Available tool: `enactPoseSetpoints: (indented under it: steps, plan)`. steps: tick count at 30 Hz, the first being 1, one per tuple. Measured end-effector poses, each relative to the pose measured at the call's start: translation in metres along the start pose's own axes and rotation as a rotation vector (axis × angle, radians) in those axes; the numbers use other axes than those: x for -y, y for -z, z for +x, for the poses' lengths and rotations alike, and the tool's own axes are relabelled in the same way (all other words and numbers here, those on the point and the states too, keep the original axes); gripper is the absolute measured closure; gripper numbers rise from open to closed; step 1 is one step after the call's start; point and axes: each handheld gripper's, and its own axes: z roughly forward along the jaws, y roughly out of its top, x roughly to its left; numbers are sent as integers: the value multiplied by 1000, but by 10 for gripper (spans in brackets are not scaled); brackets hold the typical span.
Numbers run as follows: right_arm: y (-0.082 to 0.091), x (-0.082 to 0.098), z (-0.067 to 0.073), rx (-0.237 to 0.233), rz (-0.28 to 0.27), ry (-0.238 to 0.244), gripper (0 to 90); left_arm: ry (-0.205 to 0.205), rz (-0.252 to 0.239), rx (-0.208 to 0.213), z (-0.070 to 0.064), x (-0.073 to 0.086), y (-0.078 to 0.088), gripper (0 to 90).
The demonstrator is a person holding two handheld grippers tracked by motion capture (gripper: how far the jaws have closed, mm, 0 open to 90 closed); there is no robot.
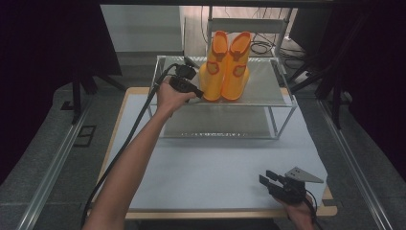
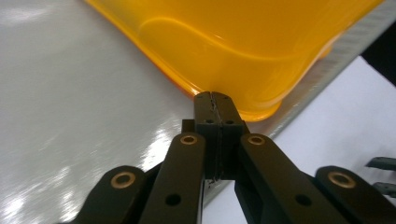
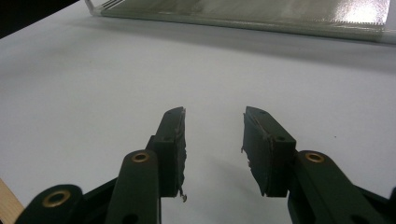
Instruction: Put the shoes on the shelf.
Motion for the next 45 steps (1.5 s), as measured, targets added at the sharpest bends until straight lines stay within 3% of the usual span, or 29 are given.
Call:
enactPoseSetpoints:
  steps: [11, 18, 24, 30, 36, 45]
  plan:
    - [0, 0, 0, -2, 2, 3, 582, -10, 1, 18, -1, -1, -1, 900]
    - [3, 0, -4, 7, -8, -7, 581, -10, -59, 48, 5, 6, 8, 837]
    - [6, -1, -6, 15, -19, -16, 581, -29, -93, 43, 5, 13, 24, 769]
    - [7, -1, -8, 22, -24, -29, 581, -53, -139, 58, 8, 31, 46, 691]
    - [6, -2, -8, 25, -23, -30, 582, -45, -163, 90, 11, 53, 60, 660]
    - [5, -2, -9, 26, -18, -27, 581, -53, -161, 188, 11, 90, 78, 638]
